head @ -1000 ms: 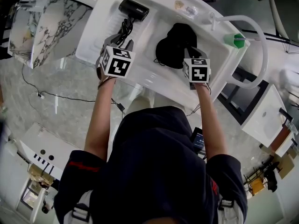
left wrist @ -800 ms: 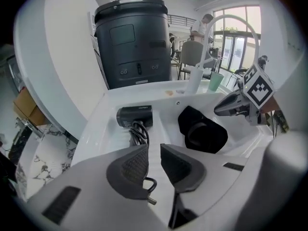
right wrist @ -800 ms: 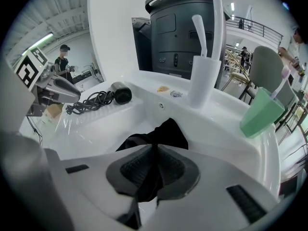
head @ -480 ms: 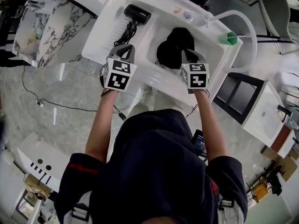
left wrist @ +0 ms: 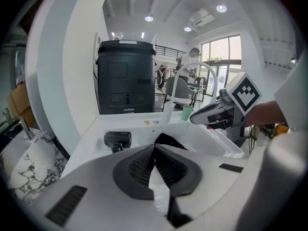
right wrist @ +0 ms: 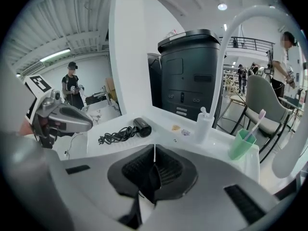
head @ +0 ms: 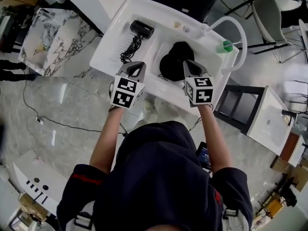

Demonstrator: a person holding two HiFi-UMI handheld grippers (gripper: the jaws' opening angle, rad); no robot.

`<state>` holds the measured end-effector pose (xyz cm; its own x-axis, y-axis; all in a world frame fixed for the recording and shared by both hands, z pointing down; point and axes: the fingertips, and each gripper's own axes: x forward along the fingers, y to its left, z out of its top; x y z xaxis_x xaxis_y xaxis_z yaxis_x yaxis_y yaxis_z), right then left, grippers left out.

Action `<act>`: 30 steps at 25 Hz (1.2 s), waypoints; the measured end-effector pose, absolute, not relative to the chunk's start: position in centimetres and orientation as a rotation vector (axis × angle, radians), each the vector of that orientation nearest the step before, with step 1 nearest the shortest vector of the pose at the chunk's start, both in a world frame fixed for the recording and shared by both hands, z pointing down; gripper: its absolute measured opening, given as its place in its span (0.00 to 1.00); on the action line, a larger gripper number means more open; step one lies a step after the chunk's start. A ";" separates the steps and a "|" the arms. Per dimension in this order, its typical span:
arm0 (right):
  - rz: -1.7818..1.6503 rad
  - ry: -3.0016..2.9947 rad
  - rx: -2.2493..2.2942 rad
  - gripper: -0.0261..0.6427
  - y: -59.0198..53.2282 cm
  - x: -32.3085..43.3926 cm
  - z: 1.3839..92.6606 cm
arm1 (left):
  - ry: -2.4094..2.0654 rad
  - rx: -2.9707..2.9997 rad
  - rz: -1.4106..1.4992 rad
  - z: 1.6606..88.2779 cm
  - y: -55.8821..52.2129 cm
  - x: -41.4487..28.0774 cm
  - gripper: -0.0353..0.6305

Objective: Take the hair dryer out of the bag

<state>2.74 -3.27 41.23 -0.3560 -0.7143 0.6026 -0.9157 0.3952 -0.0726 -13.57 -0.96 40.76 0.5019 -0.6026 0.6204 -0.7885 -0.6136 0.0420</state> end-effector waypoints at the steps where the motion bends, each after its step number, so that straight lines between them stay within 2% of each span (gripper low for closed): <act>1: 0.551 -2.179 1.402 0.10 -3.2 2.9 40.8 | -1.169 2.438 0.815 40.4 -0.7 -13.5 0.08; 13: 0.473 -2.283 1.453 0.09 -1.7 2.9 34.3 | -1.064 2.471 0.397 34.0 0.9 -10.8 0.07; 30: 0.274 -2.570 1.338 0.09 0.2 2.2 24.1 | -1.299 2.572 0.385 26.6 2.0 -7.6 0.07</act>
<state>2.25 0.22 24.09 -0.5563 -0.7797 0.2873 -0.8228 0.5653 -0.0589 -7.61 1.99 26.56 0.5715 -0.7491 0.3350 -0.8107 -0.5786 0.0890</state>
